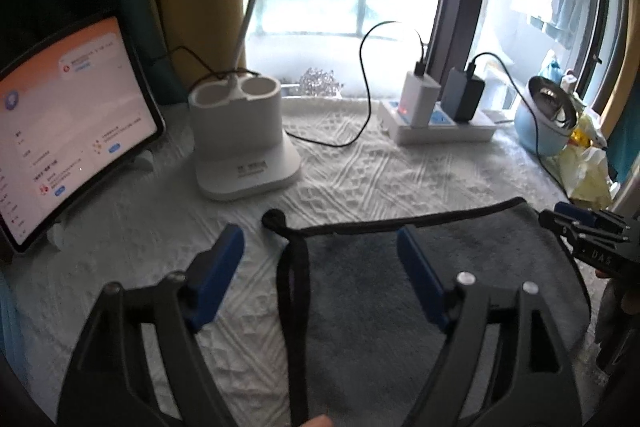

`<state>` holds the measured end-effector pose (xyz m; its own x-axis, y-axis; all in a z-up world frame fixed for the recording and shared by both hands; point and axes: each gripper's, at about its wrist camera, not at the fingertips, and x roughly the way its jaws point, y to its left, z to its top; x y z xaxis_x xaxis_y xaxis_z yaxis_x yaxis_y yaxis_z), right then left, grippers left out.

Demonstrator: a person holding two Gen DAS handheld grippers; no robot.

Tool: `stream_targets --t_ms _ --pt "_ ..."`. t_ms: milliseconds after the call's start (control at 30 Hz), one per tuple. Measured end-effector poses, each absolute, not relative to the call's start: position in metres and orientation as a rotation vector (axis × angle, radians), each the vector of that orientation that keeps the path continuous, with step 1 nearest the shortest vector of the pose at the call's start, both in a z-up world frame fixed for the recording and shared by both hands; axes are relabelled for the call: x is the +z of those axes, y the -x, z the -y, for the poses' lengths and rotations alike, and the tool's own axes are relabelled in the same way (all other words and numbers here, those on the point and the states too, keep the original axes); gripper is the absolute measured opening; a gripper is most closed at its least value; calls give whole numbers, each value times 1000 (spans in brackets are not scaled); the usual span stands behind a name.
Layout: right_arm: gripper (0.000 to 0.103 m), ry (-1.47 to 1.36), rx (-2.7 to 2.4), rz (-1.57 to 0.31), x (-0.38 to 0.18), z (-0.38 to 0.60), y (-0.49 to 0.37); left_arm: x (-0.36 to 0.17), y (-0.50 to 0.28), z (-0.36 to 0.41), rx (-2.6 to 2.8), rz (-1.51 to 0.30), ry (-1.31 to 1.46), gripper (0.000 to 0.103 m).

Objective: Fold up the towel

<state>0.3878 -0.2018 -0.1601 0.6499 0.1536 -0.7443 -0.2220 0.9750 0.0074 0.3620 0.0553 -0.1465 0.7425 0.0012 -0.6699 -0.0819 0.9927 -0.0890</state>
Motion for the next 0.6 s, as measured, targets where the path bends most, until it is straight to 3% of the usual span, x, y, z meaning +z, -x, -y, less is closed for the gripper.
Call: stream_targets --t_ms 600 --pt "46 76 233 -750 -118 201 -319 -111 -289 -47 23 -651 121 80"
